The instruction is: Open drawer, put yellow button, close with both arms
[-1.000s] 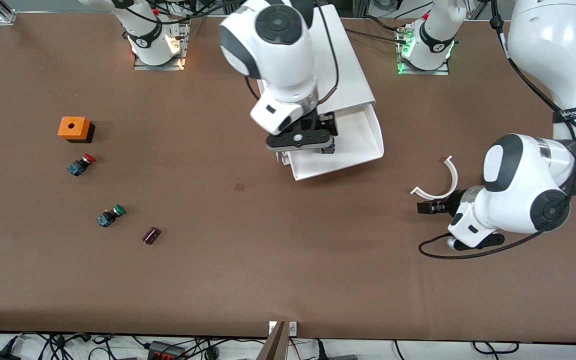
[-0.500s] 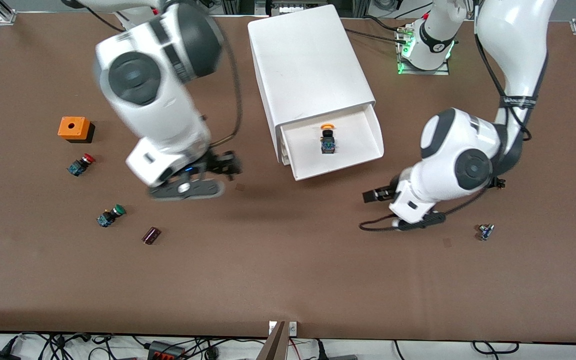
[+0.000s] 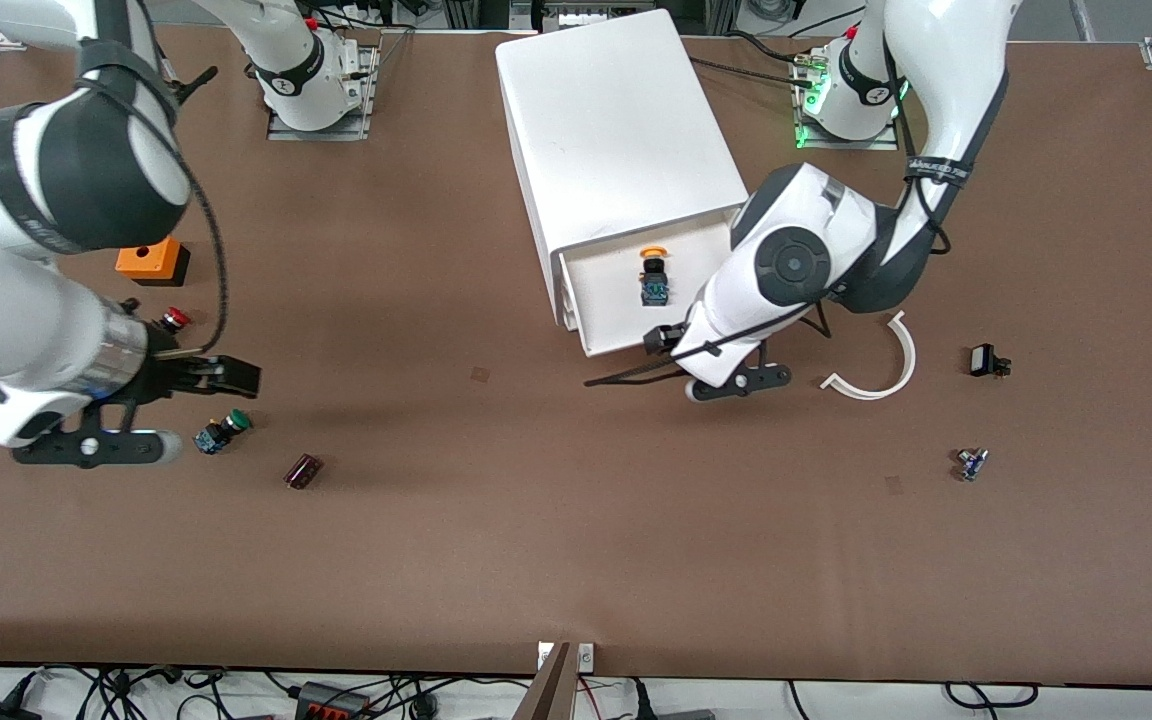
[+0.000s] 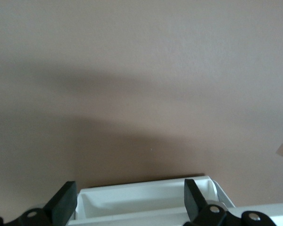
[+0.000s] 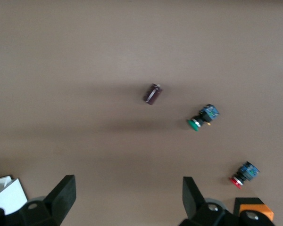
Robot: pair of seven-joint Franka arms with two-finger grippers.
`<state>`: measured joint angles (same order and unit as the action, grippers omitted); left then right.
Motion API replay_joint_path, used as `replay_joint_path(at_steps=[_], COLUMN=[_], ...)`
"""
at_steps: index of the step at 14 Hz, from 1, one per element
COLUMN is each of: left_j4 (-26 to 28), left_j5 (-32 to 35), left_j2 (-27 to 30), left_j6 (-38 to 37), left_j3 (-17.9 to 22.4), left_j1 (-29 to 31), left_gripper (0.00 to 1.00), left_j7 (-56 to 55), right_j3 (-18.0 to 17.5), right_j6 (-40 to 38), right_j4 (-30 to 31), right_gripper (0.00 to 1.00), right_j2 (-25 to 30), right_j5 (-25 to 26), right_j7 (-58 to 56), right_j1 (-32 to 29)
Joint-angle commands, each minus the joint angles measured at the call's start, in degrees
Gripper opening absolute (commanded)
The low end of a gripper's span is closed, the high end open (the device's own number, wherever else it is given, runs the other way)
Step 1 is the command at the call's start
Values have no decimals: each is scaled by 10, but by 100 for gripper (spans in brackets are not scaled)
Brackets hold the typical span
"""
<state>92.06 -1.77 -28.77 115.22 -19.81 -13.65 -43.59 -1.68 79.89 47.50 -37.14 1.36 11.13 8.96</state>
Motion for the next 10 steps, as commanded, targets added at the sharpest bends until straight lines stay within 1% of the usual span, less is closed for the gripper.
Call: replay_joint_path(at_steps=[1, 3, 5, 7, 8, 9, 10], left_j4=[46, 66, 81, 84, 87, 87, 86], left_j5=[15, 15, 15, 14, 14, 15, 14], left_j2=[29, 40, 48, 48, 49, 49, 49], left_j6=[4, 3, 3, 2, -3, -8, -30], left_j3=[-22, -42, -53, -69, -71, -73, -88], left_j1=[5, 6, 6, 6, 6, 5, 7], left_gripper=[100, 100, 100, 100, 100, 100, 100], left_j7=[-12, -12, -12, -25, -27, -26, -26], right_j3=[-10, -10, -10, -10, -10, -10, -7], right_j6=[3, 43, 64, 72, 74, 72, 69], right_j4=[102, 167, 210, 241, 258, 265, 265], right_gripper=[100, 100, 100, 100, 100, 100, 100], right_j2=[70, 112, 149, 180, 195, 207, 213], right_j5=[5, 2, 5, 7, 5, 4, 4], right_j7=[-33, -72, -121, -123, -123, -124, -125], right_j1=[-45, -86, -104, -119, -125, -127, -127])
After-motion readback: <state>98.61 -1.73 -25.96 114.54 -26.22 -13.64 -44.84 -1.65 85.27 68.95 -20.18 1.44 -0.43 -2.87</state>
